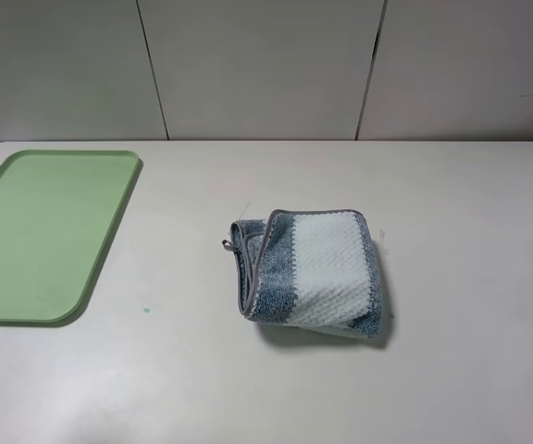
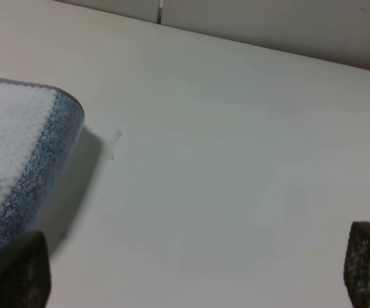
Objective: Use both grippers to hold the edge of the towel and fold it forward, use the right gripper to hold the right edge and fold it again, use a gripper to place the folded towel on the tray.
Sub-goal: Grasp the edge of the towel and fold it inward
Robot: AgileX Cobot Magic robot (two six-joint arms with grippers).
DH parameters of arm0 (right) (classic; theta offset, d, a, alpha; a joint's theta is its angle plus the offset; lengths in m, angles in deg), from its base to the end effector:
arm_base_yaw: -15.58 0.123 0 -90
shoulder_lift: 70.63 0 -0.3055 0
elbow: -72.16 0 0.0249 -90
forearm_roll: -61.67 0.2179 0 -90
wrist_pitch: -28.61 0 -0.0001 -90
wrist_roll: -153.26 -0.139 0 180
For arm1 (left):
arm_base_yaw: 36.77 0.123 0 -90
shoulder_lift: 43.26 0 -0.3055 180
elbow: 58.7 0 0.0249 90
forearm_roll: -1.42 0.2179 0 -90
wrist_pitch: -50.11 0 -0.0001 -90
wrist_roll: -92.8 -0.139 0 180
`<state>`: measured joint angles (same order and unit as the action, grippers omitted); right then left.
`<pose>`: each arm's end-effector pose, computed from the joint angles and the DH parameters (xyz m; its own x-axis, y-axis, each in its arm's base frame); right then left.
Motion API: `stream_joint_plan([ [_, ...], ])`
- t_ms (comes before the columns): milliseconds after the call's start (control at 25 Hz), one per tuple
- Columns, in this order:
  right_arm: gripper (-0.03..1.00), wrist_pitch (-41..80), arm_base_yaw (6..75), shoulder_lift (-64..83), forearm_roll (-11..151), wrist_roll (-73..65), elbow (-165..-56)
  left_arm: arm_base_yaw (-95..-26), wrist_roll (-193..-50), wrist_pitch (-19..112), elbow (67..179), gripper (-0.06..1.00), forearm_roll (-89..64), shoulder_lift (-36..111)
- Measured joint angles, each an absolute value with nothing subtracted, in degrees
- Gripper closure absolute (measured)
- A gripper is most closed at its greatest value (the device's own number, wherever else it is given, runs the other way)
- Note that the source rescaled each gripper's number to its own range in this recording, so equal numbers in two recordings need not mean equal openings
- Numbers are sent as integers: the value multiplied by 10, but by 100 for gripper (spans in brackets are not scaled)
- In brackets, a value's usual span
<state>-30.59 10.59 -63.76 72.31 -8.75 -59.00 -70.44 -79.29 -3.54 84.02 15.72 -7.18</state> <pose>-0.0105 0.0231 0.2459 -0.3904 -0.1804 -0.9028 -0.1458 0.9804 -0.1328 0.0692 -0.0128 0.3087 -0.4860 0.3377 -0.8061 0.4154 0.9007 0.1269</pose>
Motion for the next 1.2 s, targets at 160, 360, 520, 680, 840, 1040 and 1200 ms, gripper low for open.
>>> stream_joint_plan([
  [160,-3,-306,106,-638,723,-87,-590,-704,-793,-35,840,-6,157,-72],
  [360,-3,-306,106,-638,723,-87,-590,-704,-793,-35,840,-6,157,-72],
  [520,-3,-306,106,-638,723,-87,-590,-704,-793,-35,840,-6,157,-72],
  [680,-3,-306,106,-638,723,-87,-590,-704,-793,-35,840,-6,157,-71],
  [840,-3,-306,106,-638,723,-87,-590,-704,-793,-30,840,-6,150,-50],
  [1040,-3,-306,106,-638,723,-87,-590,-704,-791,41,840,-6,143,16],
  [1200,-3,-306,106,-638,723,-87,-590,-704,-790,117,840,-6,120,88],
])
